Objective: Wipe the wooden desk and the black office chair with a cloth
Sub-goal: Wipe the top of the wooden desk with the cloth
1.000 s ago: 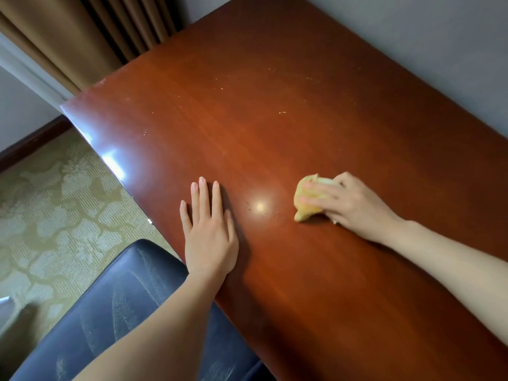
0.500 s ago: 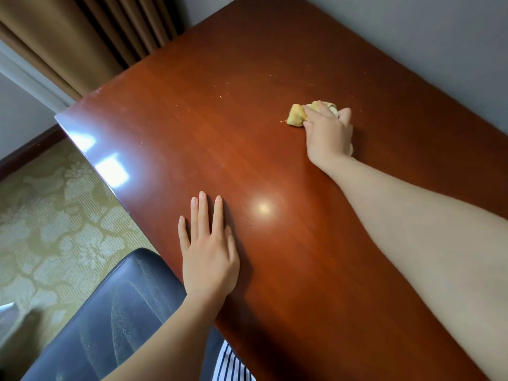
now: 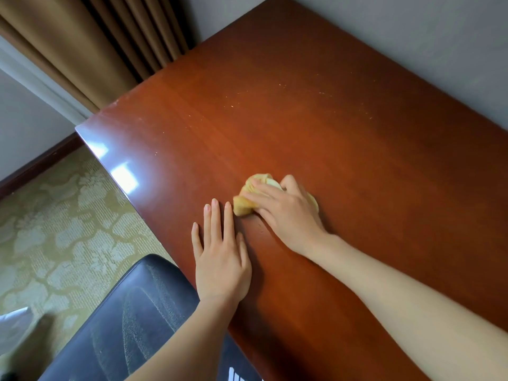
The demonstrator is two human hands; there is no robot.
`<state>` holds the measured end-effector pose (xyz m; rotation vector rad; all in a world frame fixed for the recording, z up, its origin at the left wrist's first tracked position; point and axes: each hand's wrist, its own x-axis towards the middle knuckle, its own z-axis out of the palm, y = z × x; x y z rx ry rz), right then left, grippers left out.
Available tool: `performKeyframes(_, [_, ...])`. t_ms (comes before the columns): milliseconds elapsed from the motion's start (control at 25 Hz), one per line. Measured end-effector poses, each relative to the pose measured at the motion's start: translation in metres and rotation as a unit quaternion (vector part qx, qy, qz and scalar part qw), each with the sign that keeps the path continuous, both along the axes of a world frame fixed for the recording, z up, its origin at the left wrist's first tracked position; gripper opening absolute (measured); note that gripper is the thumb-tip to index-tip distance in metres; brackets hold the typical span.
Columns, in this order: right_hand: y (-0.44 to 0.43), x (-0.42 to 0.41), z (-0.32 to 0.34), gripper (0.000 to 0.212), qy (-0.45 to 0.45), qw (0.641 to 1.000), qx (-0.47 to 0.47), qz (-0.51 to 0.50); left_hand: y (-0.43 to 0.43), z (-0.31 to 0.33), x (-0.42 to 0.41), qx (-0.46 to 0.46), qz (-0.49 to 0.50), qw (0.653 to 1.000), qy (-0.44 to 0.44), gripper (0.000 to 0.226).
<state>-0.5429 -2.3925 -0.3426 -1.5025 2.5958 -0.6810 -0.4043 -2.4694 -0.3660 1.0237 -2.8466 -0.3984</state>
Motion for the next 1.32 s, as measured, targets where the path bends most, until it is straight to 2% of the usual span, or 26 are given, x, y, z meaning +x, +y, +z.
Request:
performKeyframes(160, [0.064, 0.005, 0.002, 0.045, 0.022, 0.999, -0.002, 0.040, -0.001, 0.001, 0.000, 0.005, -0.002, 1.000, 0.002, 0.061])
performKeyframes(320, [0.100, -0.039, 0.007, 0.050, 0.056, 0.997, 0.023, 0.046, -0.001, 0.000, 0.001, 0.006, -0.004, 1.000, 0.002, 0.061])
performKeyframes(640, [0.090, -0.155, 0.003, 0.034, 0.118, 0.982, 0.083, -0.121, 0.001, -0.002, 0.000, -0.003, -0.004, 1.000, -0.001, 0.059])
performKeyframes(800, [0.037, -0.173, -0.005, 0.032, 0.065, 0.954, 0.065, -0.286, 0.001, -0.002, 0.001, -0.010, -0.003, 1.000, -0.004, 0.059])
performKeyframes(880, [0.008, -0.159, -0.007, 0.031, 0.043, 0.941, 0.050, -0.332, 0.001, -0.002, 0.001, -0.011, -0.001, 1.000, -0.005, 0.059])
performKeyframes(960, [-0.013, -0.131, -0.006, 0.029, 0.036, 0.950, 0.062, -0.303, 0.000, -0.002, 0.000, -0.011, -0.002, 1.000, -0.008, 0.060])
performKeyframes(1080, [-0.019, -0.074, -0.006, 0.028, 0.013, 0.980, 0.048, -0.195, -0.001, -0.003, 0.000, -0.014, -0.004, 1.000, -0.008, 0.061])
performKeyframes(1320, [0.048, 0.002, 0.007, 0.038, -0.005, 1.000, -0.004, 0.024, -0.001, 0.002, -0.001, -0.030, -0.011, 0.999, -0.037, 0.065])
